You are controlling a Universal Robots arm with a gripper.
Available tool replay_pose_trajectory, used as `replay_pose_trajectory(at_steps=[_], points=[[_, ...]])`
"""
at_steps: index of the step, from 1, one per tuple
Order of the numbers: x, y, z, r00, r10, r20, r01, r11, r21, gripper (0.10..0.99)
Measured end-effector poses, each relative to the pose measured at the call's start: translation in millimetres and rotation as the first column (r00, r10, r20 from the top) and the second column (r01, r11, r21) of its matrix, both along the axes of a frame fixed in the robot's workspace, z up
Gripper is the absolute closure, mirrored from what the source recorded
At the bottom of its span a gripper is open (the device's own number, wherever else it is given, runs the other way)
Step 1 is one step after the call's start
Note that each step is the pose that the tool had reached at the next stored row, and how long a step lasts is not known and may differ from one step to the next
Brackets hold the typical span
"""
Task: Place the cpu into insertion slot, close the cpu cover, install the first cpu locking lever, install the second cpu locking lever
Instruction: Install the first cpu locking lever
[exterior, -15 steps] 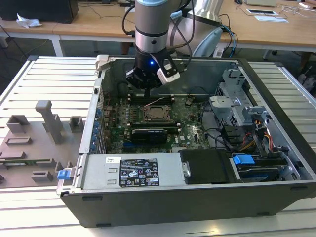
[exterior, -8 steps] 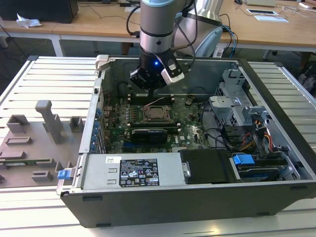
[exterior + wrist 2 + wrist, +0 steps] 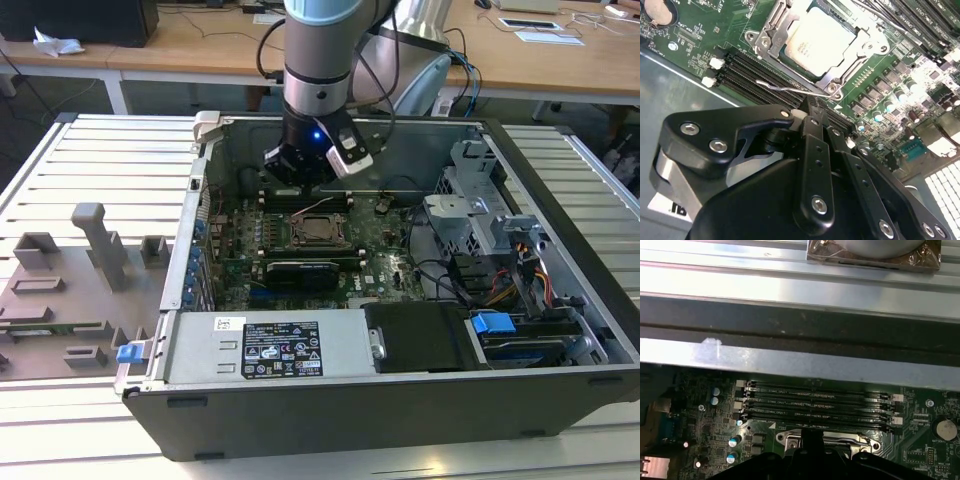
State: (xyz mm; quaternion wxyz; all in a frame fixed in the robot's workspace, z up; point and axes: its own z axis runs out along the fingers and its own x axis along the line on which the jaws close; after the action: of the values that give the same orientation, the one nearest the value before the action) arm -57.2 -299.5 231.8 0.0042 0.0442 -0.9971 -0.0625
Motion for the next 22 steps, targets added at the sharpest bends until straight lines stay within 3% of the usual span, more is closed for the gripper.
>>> replay_pose_trajectory(at_steps=[9, 10, 11, 22], points=[[1.6, 1.2, -6.1, 1.0000, 0.000, -0.0001, 0.000, 1.0000, 0.000, 0.980], [3.7, 7.8, -10.4, 1.0000, 0.000, -0.0002, 0.000, 1.0000, 0.000, 0.980], [6.0, 9.1, -12.8, 1.0000, 0.000, -0.0008, 0.000, 1.0000, 0.000, 0.980], [29.3, 9.4, -23.1, 1.0000, 0.000, -0.0055, 0.000, 1.0000, 0.000, 0.980]])
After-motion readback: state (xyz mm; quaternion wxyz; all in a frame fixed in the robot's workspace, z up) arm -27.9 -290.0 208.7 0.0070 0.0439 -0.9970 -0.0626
